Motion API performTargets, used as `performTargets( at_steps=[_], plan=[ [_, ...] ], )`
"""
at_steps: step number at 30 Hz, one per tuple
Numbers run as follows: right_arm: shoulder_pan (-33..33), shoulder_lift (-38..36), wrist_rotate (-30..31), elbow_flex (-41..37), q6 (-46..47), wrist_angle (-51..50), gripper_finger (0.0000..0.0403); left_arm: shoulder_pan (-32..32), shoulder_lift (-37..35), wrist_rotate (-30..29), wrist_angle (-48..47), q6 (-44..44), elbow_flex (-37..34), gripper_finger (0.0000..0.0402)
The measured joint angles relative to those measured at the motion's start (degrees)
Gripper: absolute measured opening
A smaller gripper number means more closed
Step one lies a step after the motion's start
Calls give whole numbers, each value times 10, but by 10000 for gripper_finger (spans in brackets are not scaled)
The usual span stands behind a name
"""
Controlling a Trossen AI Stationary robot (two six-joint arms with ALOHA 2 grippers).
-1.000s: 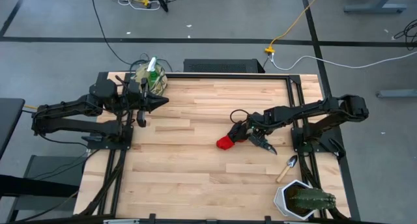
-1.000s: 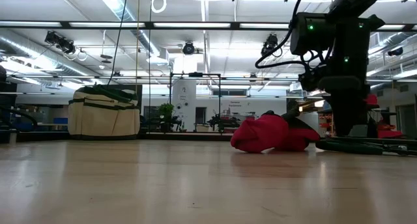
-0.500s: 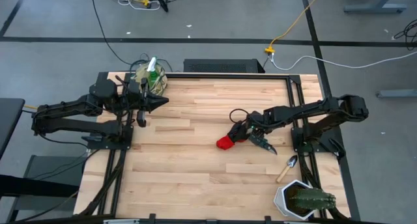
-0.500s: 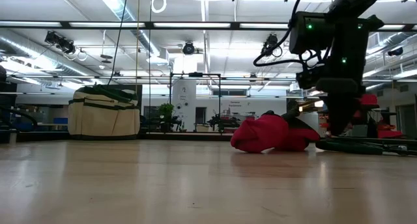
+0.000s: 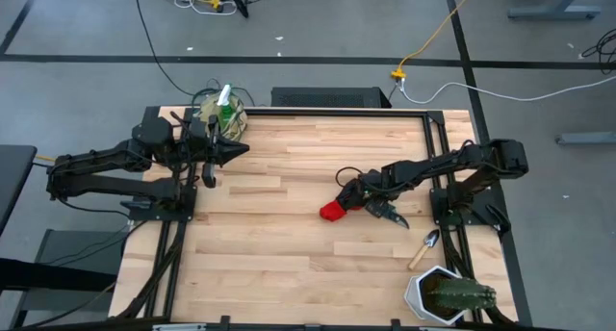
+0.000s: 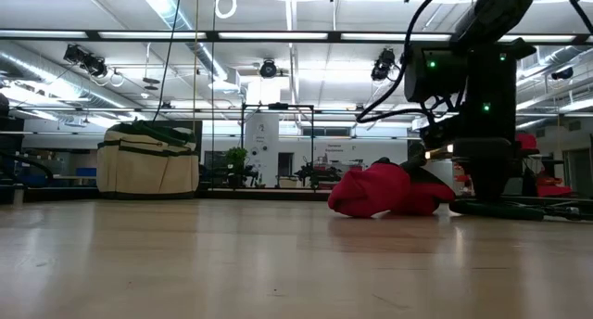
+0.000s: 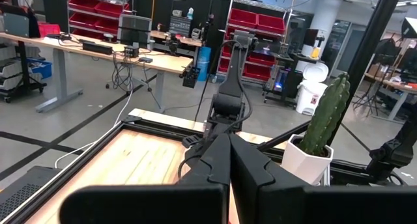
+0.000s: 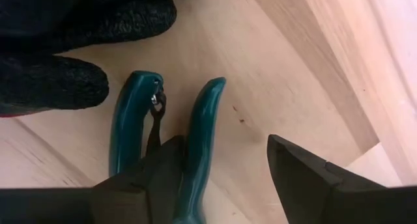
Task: Pick & Place Garden tools in Gardening bag
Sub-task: Put the shear scissors into the gardening bag
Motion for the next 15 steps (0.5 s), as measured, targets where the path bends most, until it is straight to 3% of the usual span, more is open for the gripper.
performTargets(
  at_steps=[7, 15],
  plan=[
    [0, 2, -9, 0, 0, 1, 218, 0, 0, 0, 0, 0, 0, 5],
    [0, 3, -24, 0, 0, 3, 161, 0, 0, 0, 0, 0, 0, 5]
  ],
)
